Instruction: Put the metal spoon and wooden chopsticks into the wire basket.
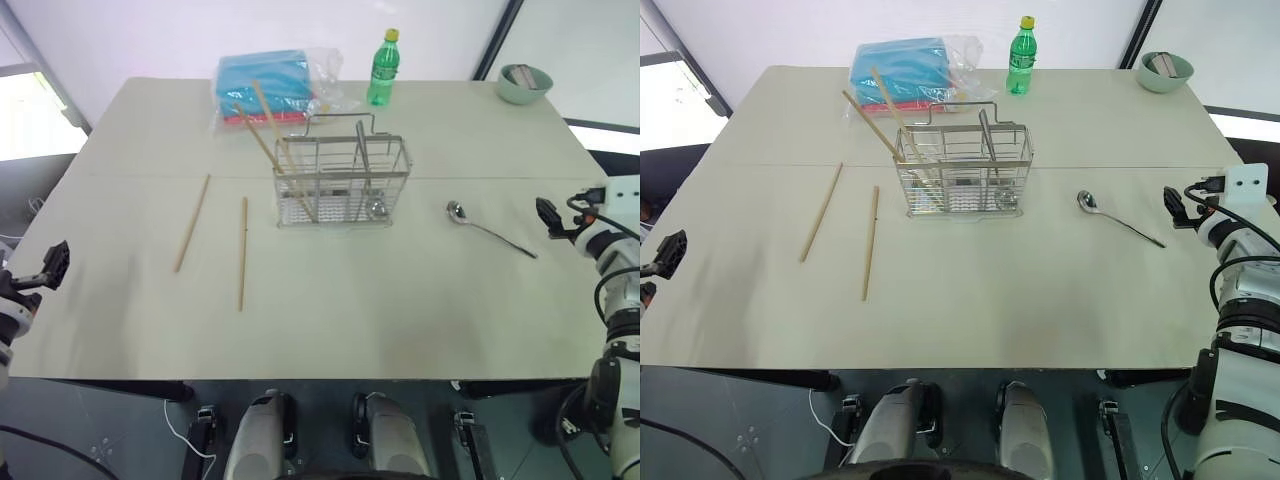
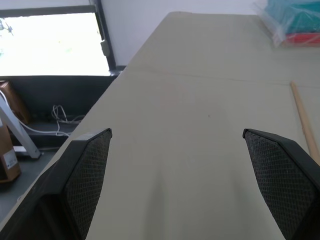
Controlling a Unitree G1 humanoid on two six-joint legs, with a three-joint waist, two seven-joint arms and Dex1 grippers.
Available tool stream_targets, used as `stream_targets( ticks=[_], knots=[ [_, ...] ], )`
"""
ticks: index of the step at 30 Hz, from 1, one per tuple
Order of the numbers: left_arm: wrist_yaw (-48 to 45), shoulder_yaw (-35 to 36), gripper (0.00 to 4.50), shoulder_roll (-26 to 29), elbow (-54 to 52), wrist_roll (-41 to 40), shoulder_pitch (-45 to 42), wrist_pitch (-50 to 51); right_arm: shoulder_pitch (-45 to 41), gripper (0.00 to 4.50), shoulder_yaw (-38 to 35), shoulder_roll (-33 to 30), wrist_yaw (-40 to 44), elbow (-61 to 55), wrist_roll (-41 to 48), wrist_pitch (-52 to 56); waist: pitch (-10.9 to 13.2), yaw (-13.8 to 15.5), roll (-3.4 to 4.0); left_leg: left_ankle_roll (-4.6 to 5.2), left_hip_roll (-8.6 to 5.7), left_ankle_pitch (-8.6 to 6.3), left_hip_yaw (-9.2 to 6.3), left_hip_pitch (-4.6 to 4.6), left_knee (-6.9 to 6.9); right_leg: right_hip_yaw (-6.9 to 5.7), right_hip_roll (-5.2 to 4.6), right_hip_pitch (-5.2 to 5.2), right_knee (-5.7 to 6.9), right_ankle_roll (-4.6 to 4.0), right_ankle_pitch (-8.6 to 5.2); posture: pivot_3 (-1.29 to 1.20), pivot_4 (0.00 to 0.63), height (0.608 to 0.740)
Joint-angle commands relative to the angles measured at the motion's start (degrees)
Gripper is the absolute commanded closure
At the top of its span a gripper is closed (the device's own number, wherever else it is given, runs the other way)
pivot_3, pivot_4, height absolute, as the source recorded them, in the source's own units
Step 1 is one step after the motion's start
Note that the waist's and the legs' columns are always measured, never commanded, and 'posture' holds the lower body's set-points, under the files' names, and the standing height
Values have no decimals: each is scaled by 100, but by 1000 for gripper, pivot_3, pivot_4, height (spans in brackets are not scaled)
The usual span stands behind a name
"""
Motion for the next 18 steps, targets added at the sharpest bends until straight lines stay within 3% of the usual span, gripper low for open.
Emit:
stream_targets(
  ticks=[1,7,11,14,18],
  knots=[
    [18,205,80,135,-105,-1,-69,-87,-98,0,-76,-34,-8,-48,32,-152,0,0,0,0,0,0,0,0,0,0,0,0,0,0,0,0,150,707],
    [-5,176,80,293,-107,-188,-345,78,-168,0,-42,-132,25,66,-22,-179,0,4,0,-2,0,1,0,0,0,0,0,0,1,1,0,0,150,707],
    [-185,202,80,607,-467,-1288,-828,702,-555,0,107,-382,407,151,-119,-121,1,-6,1,-4,0,3,0,0,0,0,0,0,2,2,1,0,150,707],
    [-716,-61,80,1048,-840,-2150,-1023,1070,-843,0,339,-550,1181,163,-183,-58,1,-30,3,-11,-1,7,-1,0,0,1,-1,-1,3,2,1,0,150,707],
    [-1470,-857,80,1876,-1282,-3342,-1414,1605,-1344,0,972,-672,2821,221,-408,111,2,-96,2,-14,-2,8,-2,2,-1,1,0,2,3,2,1,0,150,707]
  ],
)
